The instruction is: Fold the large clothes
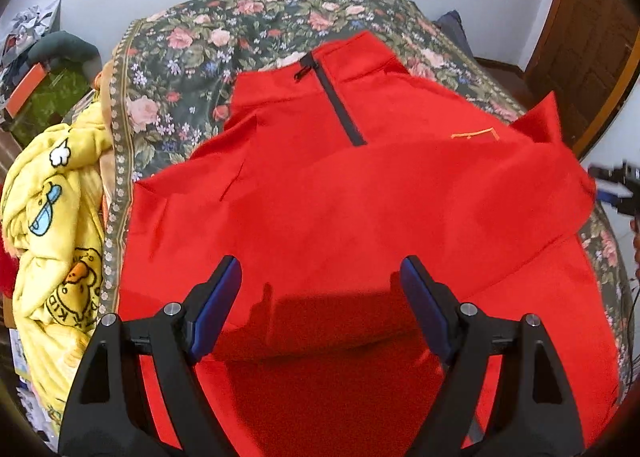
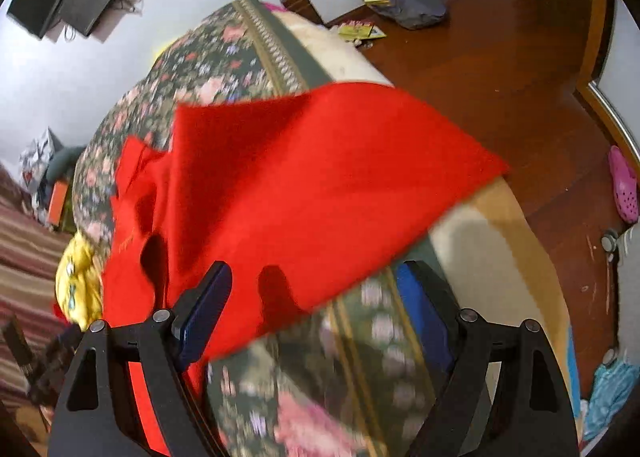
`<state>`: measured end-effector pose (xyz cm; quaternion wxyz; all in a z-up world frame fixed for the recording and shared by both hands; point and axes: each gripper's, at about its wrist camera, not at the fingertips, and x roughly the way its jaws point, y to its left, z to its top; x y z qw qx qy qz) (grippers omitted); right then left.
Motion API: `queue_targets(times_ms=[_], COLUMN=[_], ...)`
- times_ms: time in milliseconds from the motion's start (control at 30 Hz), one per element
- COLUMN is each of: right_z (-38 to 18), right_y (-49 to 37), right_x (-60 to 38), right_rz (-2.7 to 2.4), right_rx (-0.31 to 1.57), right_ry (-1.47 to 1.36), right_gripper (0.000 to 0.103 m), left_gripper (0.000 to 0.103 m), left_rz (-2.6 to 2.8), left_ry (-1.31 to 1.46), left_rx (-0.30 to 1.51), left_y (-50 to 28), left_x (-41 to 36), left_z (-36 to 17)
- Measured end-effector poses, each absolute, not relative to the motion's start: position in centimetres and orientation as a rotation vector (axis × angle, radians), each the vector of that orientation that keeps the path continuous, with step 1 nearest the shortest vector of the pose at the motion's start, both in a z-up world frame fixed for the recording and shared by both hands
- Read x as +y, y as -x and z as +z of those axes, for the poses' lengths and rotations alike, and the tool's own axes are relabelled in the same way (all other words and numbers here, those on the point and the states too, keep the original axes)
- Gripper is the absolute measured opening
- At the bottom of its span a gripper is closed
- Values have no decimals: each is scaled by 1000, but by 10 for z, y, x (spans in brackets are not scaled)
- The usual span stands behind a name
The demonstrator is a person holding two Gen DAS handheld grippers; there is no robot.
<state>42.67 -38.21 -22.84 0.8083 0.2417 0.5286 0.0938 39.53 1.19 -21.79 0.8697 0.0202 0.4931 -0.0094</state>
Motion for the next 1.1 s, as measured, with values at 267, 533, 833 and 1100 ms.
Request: queue_targets(times_ms=[267,533,833,1100], right_z=[-246,-210,-115,-60], right_y=[-460,-437,-393,-370], right_x=[-387,-391,-362,-281], right_rz=[51,-94,20,285], right_rx=[1105,999,782,691], right_ry=[-562,-390,-262,-148], right_gripper=[82,11,7,7], left_gripper=[81,81,81,81], left_rz=[17,45,35,15], left_ry=[-26,-53,-69,-47], left_rx=[1065,1064,1008,961], left_y=[-394,-377,-351,-332], left_x=[26,35,37,38], left_z=[-232,-230,-202,-182])
